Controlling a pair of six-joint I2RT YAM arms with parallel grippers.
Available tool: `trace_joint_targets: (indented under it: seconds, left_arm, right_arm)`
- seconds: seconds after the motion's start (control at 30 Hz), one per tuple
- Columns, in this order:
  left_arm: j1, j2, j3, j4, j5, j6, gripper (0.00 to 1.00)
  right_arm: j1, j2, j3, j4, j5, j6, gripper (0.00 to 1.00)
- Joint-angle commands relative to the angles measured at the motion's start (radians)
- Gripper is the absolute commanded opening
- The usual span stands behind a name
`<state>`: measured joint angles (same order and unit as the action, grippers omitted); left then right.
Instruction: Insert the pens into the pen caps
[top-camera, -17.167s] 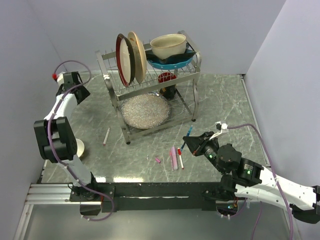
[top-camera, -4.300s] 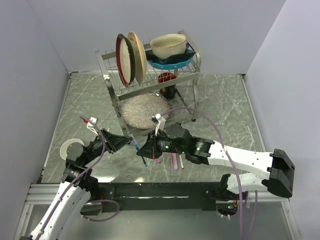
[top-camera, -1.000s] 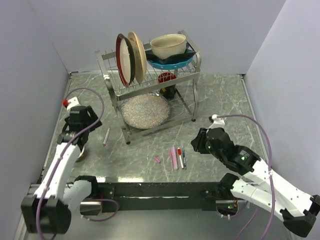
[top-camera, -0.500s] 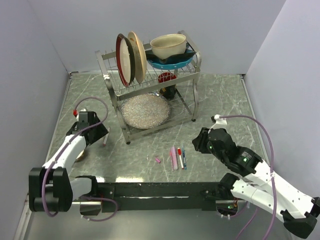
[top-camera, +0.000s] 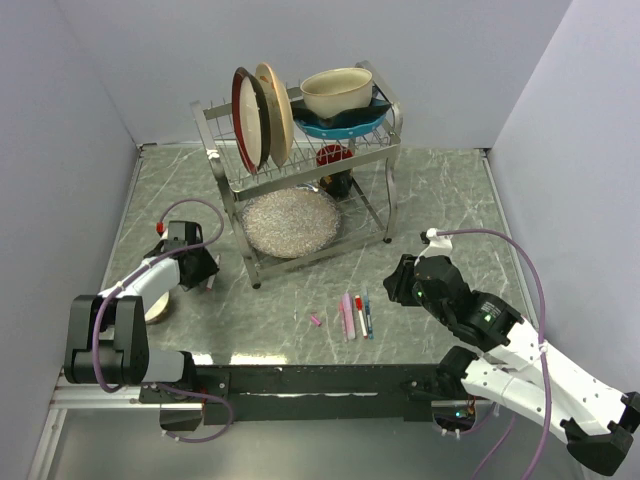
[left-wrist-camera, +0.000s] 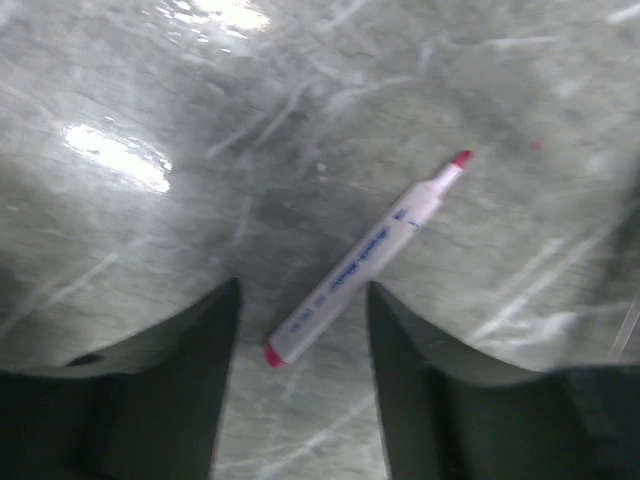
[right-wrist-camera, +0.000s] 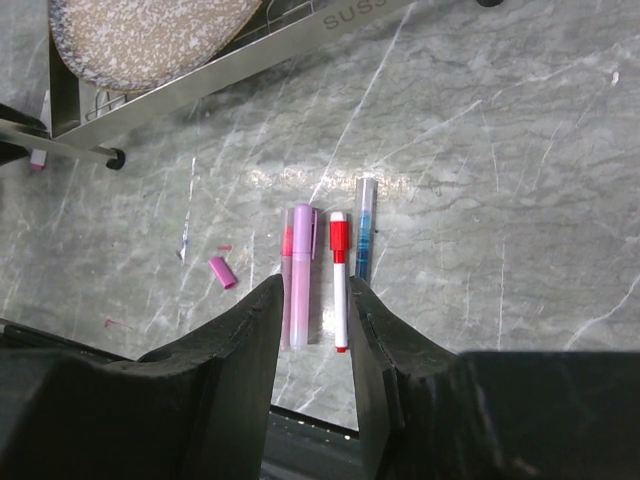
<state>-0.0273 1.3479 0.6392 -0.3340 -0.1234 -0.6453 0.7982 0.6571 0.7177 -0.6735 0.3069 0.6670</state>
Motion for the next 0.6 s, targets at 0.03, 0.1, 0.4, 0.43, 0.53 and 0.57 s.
trace_joint_targets:
  seconds: [0.03,0.1,0.4,0.43,0.53,0.57]
  left_arm:
    - [-0.010,0.052,0.022,0.009,-0.028,0.021,0.51]
    - [-0.010,0.071,0.037,-0.010,-0.050,0.015,0.42]
    - [-0.010,0.071,0.054,-0.036,-0.122,-0.008,0.18]
    - [-0.010,0.079,0.056,-0.039,-0.122,-0.007,0.22]
    - [-0.010,0.118,0.071,-0.060,-0.133,-0.016,0.31]
    - [-0.011,0.125,0.077,-0.068,-0.145,-0.014,0.32]
  right_arm:
    - [-0.004,-0.020,0.031,0.029,0.024,-0.004,0.40]
    - [-0.004,-0.024,0.034,0.025,0.021,-0.001,0.40]
    - [-0.004,-0.065,0.025,0.019,0.020,0.008,0.41]
    - [-0.002,-0.070,0.023,0.017,0.018,0.009,0.41]
    - [-0.004,-0.080,0.016,0.020,0.017,0.013,0.41]
    - [-0.004,-0.082,0.014,0.020,0.017,0.013,0.41]
